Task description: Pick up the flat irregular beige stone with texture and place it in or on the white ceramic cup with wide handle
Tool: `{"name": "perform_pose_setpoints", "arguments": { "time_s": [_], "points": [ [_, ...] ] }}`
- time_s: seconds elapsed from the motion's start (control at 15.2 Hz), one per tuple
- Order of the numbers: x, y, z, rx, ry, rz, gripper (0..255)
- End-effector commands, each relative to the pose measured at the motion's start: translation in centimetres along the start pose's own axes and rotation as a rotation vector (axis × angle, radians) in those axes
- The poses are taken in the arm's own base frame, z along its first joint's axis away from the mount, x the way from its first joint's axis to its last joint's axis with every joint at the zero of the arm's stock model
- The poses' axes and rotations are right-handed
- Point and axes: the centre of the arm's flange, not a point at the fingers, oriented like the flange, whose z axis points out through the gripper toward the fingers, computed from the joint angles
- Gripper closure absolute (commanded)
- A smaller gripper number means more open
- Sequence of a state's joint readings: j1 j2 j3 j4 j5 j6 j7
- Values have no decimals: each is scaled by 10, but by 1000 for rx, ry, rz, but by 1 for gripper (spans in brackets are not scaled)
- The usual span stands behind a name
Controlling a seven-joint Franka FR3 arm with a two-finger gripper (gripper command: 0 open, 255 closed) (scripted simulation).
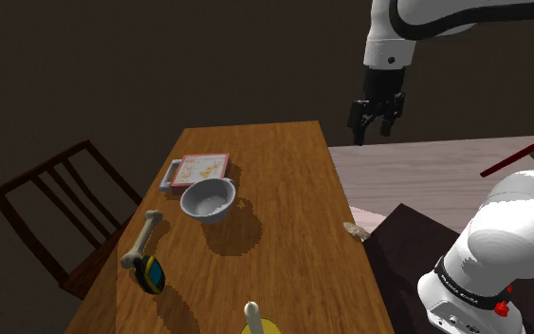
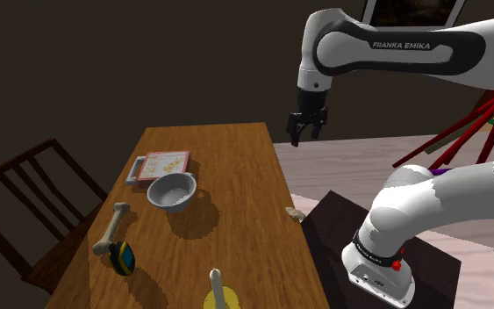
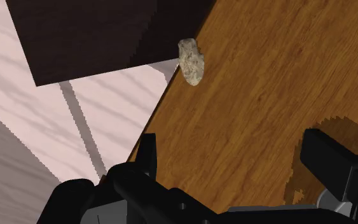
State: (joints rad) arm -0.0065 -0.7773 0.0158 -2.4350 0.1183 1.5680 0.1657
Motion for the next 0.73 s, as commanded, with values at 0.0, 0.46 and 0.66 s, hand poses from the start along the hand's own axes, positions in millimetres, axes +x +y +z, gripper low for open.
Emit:
{"name": "perform_pose_setpoints", "arguments": {
  "time_s": [0.0, 0.46, 0.66],
  "points": [
    [0, 0, 0, 0, 0, 0, 0],
    [1, -5, 92, -18, -3, 30, 0],
    [1, -7, 132, -25, -4, 43, 0]
  ]
}}
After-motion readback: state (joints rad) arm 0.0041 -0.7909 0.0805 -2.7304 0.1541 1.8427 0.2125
